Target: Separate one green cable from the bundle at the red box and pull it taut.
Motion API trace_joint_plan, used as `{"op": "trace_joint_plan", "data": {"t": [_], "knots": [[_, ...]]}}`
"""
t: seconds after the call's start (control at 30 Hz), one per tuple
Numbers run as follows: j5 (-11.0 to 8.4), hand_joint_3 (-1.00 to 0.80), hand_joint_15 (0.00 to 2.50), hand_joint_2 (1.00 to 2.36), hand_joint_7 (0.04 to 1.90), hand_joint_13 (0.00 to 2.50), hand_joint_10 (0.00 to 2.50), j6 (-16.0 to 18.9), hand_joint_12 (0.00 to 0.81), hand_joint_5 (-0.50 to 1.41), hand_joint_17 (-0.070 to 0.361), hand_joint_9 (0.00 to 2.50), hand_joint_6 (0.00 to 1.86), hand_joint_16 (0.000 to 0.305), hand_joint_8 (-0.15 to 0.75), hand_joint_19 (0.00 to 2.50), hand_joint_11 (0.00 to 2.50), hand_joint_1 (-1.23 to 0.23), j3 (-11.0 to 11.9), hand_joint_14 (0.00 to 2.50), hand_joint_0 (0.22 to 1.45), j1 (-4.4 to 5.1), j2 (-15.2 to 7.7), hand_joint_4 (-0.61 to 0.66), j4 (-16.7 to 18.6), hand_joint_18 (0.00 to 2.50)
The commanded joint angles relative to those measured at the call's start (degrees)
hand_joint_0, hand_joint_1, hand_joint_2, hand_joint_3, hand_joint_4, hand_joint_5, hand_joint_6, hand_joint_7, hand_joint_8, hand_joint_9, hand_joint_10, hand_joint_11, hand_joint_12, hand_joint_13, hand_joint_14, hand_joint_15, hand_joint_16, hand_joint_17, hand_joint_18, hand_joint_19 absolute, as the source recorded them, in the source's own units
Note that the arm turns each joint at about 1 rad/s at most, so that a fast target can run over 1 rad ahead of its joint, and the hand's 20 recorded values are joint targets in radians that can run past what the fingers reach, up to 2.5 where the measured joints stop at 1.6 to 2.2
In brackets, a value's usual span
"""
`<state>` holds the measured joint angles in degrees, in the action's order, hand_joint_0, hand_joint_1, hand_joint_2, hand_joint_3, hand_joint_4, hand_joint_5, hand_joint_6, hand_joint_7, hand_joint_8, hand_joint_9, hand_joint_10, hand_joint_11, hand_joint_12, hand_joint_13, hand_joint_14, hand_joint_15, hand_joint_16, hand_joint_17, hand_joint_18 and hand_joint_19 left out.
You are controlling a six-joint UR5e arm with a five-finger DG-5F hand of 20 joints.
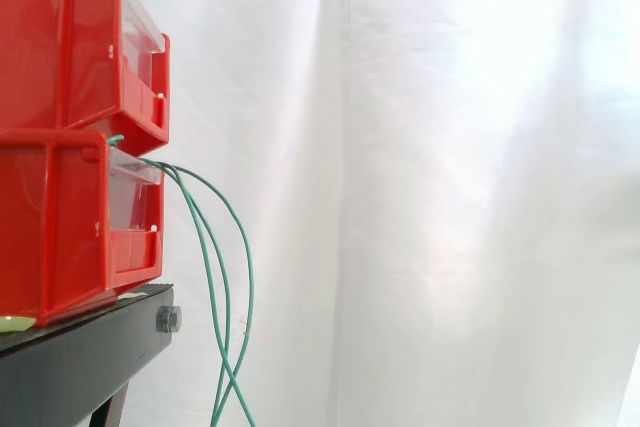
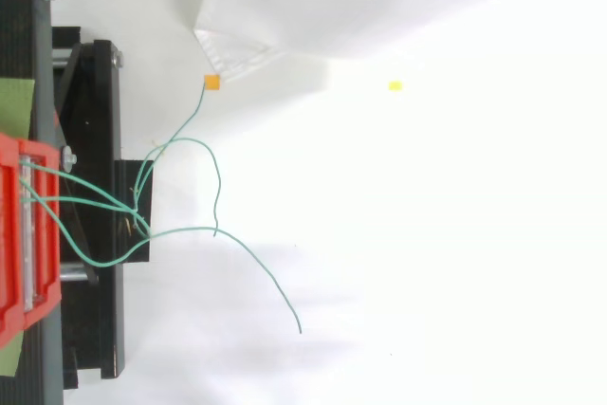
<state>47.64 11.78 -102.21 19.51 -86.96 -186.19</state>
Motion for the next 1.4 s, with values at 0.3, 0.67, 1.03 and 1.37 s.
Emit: {"op": "trace_joint_plan", "data": {"t": [0.3, 0.67, 1.03, 1.37], "knots": [[0.00, -0.50, 0.65, 1.00, 0.75, 1.08, 0.01, 0.00, 0.445, -0.17, 0.069, 0.99, 0.50, 0.030, 0.292, 0.73, 0.59, -0.79, 0.08, 0.01, 0.51, 0.00, -0.05, 0.20, 0.04, 0.40], [0.00, -0.50, 0.64, 1.00, 0.90, 1.25, 0.02, 0.00, 0.497, -0.13, 0.089, 1.27, 0.50, 0.040, 0.377, 0.71, 0.74, -0.80, -0.01, 0.01, 0.47, 0.00, -0.05, 0.27, -0.05, 0.68], [0.00, -0.50, 0.69, 1.00, 0.67, 1.21, 0.02, 0.00, 0.494, -0.13, 0.079, 1.25, 0.50, 0.035, 0.365, 0.81, 0.73, -0.77, 0.08, 0.02, 0.48, 0.00, -0.05, 0.24, -0.05, 0.59], [0.00, -0.50, 0.71, 1.00, 0.71, 1.12, 0.02, 0.00, 0.495, -0.14, 0.077, 1.18, 0.50, 0.034, 0.367, 0.81, 0.73, -0.74, -0.01, 0.01, 0.47, 0.00, 0.04, 0.22, -0.05, 0.47]]}}
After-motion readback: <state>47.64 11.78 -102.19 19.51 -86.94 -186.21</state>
